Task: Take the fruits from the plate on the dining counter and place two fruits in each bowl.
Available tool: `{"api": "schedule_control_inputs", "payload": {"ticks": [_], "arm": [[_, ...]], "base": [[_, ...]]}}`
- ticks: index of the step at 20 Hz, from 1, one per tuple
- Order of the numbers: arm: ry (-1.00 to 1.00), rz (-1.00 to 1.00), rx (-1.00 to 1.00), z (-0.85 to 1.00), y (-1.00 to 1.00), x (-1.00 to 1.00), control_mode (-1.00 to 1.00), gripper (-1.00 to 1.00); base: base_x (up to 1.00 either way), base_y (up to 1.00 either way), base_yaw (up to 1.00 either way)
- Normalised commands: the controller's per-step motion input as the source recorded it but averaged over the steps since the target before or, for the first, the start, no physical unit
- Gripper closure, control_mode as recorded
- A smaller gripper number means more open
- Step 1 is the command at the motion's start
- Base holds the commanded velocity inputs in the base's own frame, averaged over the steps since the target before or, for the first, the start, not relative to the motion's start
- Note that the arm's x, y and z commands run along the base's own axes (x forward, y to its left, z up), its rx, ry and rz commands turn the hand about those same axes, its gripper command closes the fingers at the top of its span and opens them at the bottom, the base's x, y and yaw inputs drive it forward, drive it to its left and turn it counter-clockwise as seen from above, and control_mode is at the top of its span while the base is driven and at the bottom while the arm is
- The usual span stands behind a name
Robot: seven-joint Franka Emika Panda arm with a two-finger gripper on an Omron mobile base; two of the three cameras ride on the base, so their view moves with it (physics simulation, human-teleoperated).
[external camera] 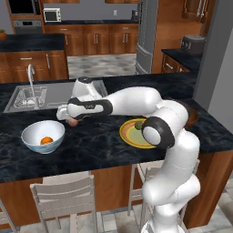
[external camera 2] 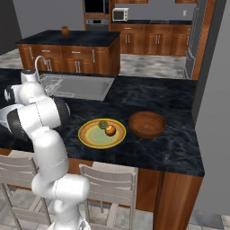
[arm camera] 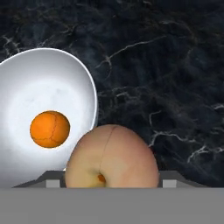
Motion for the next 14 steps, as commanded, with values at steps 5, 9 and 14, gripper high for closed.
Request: {"api": "schedule_control_inputs", "payload": {"ticks": [5,9,14], "arm": [[0.00,0.00,-0.05,-0.05,0.82,0.24,-1.00,1.00],[0.02,0.00,-0.08,-0.12,0.49,0.10,-1.00,1.00],[0.03,-0.02,-0.07,-0.32,0.32,0.17,-1.00,1.00]], "base": [[0.00,0.00,0.00],[0.00,0.00,0.00],[0.00,0.00,0.00]]}}
